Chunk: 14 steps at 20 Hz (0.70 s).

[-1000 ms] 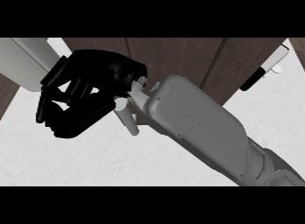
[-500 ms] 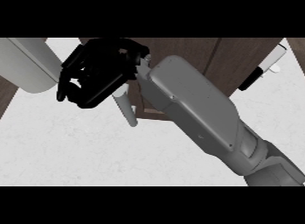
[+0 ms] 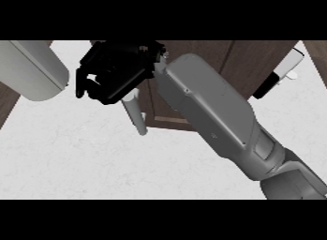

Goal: Pick up the wine, place it into the cabinet and close the cabinet

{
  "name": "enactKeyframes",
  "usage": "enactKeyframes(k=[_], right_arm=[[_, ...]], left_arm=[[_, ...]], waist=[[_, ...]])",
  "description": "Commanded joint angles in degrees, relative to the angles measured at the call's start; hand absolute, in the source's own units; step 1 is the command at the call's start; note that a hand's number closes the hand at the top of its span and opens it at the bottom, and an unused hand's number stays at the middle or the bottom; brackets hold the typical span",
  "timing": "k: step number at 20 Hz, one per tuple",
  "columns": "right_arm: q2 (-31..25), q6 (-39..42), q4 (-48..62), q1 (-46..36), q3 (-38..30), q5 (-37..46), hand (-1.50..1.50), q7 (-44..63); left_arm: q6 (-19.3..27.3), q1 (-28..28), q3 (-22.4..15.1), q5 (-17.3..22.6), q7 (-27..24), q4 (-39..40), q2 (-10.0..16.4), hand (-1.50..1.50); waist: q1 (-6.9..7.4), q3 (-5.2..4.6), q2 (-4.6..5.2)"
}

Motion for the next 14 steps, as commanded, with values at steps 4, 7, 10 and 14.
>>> enactKeyframes(k=[4, 7, 10, 14], right_arm=[[-5.08, -5.34, 6.08, -0.49, -5.26, 3.60, 1.50, -6.23], [-7.97, -7.45, 5.27, 1.11, -5.30, 6.78, 1.50, -10.02], [-8.00, -9.14, 5.91, 1.27, -6.21, 7.08, 1.50, -11.25], [-8.54, -9.20, 5.04, 1.15, -6.52, 7.53, 1.50, -12.13]], left_arm=[[-2.27, -0.84, 1.46, 0.50, 0.87, 0.34, -0.58, -1.50], [0.22, -1.44, 1.45, -0.24, 1.38, -1.06, -0.88, -1.50], [-0.40, -1.47, 1.04, -1.03, 1.62, -1.66, -1.39, -1.50], [-0.78, -2.01, 1.45, -1.88, 2.32, -2.07, -0.92, -1.50]], waist=[[-1.00, 0.34, 1.36], [-1.66, 0.41, 1.52], [-1.08, 0.34, 1.85], [-1.32, 0.31, 1.77]])
